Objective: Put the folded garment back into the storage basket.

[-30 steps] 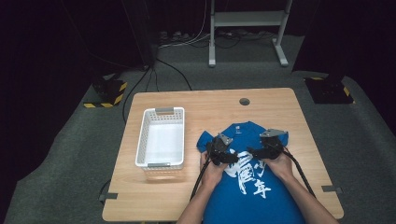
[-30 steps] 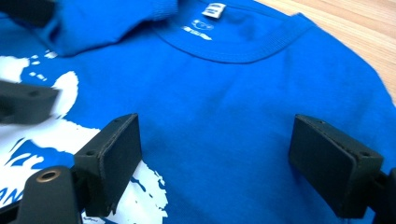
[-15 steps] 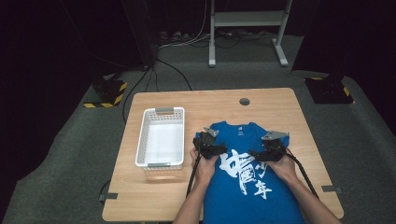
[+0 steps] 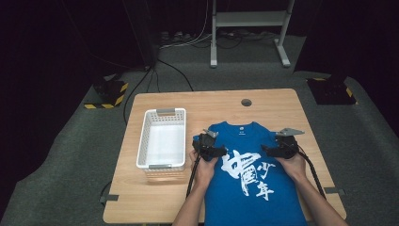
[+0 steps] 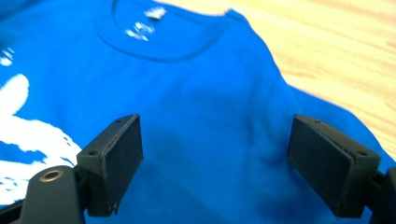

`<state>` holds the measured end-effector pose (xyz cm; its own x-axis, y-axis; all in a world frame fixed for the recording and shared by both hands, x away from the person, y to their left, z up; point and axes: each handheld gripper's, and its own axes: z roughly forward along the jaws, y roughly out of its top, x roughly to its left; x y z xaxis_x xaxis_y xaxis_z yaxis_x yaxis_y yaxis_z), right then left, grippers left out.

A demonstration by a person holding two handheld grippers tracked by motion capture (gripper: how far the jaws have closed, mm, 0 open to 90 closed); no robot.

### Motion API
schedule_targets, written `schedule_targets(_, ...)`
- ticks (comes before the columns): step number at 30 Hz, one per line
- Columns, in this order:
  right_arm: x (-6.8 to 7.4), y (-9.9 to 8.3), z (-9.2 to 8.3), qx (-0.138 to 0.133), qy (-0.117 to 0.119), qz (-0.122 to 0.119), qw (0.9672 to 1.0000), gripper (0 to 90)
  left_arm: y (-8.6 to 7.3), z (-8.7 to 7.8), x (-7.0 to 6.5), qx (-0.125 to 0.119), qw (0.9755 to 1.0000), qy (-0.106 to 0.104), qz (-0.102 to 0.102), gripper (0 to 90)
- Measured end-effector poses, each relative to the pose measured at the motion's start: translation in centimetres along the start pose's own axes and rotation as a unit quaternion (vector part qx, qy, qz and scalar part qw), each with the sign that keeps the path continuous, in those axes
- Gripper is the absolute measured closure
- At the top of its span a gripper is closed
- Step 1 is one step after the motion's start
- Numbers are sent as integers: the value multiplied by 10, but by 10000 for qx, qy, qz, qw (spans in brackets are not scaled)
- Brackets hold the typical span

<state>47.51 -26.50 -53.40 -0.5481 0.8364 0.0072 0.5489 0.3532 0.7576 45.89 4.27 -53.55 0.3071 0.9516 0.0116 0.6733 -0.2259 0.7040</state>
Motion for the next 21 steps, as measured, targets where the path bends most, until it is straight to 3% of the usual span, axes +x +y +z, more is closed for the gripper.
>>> schedule_targets(2,-3,-3,4,161,-50,-47,9998,158,-2,-2,-4,-88,9998,-129,147,132)
schedule_targets(4,-6,-3,4,150,-68,-44,9999,154,-4,-2,-8,-104,9992,-116,358,138)
schedule_targets(6,-10,-3,5,159,-111,-22,9998,145,-4,-1,-1,-65,9995,-253,166,139)
schedule_targets(10,-19,-1,4,230,-201,98,9995,141,-3,-2,8,23,9999,-98,27,133)
schedule_targets(15,-16,2,7,110,-120,20,9999,135,-3,-2,-8,-139,9985,-234,482,135)
schedule_targets(19,-13,4,12,139,-72,-66,9999,142,-3,3,-4,-145,9987,-403,277,123)
schedule_targets(21,-16,4,13,175,-48,-54,9998,135,-3,2,0,-135,9991,-340,219,125)
